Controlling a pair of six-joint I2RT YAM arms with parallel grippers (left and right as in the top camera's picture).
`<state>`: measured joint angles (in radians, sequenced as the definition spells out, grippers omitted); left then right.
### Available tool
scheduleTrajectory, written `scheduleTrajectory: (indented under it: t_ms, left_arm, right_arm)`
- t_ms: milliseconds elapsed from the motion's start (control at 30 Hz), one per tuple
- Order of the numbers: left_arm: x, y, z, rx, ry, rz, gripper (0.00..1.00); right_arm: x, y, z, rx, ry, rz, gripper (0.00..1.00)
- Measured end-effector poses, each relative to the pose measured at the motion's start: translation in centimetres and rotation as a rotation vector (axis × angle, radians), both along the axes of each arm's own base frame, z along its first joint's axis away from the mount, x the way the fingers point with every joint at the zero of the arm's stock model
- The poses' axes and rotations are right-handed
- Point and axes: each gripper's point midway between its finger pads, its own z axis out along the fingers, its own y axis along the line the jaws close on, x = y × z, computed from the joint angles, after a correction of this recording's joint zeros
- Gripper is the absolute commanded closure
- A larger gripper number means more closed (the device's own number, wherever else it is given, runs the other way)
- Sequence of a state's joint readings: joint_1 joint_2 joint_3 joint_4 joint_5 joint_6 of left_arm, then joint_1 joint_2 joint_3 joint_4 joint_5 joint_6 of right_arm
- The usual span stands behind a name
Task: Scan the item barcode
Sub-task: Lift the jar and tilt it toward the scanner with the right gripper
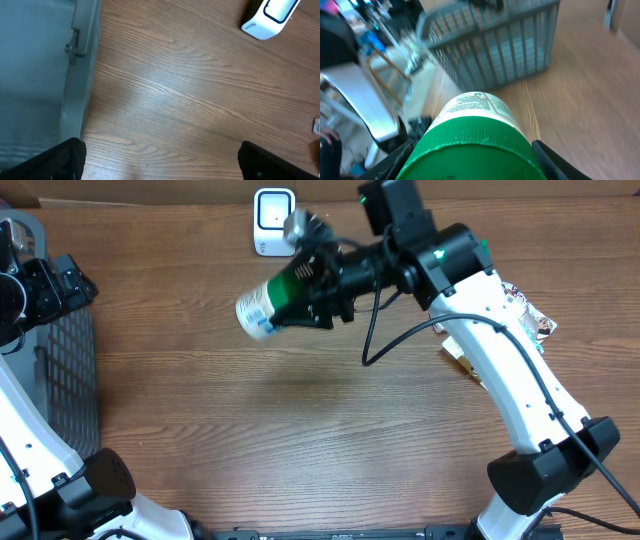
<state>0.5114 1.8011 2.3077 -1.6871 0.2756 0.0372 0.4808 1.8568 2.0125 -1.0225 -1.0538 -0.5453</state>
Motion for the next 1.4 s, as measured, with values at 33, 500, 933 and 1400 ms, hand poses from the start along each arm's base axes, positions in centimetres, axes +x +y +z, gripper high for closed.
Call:
scheduleTrajectory:
  t_ms: [33, 500, 933, 1400]
  left_arm:
    - [0.0, 0.0, 0.0, 0.0, -0.001, 0.0, 0.0]
    - [0.0, 0.0, 0.0, 0.0, 0.0, 0.0, 0.01]
    - [0.0, 0.0, 0.0, 0.0, 0.0, 0.0, 0.0]
    - [0.0, 0.0, 0.0, 0.0, 0.0, 0.0, 0.0]
  right_arm:
    - [0.2, -0.1, 0.7, 0.031, 0.006, 0.004, 0.5]
    - [2.1, -3.0, 4.2, 0.171, 0.211, -0.02, 0.49]
    - [12.6, 0.0, -3.7, -0.241, -0.261, -0.575, 0.35]
    - [30.3, -0.3, -12.1, -0.501, -1.293, -0.692, 0.39]
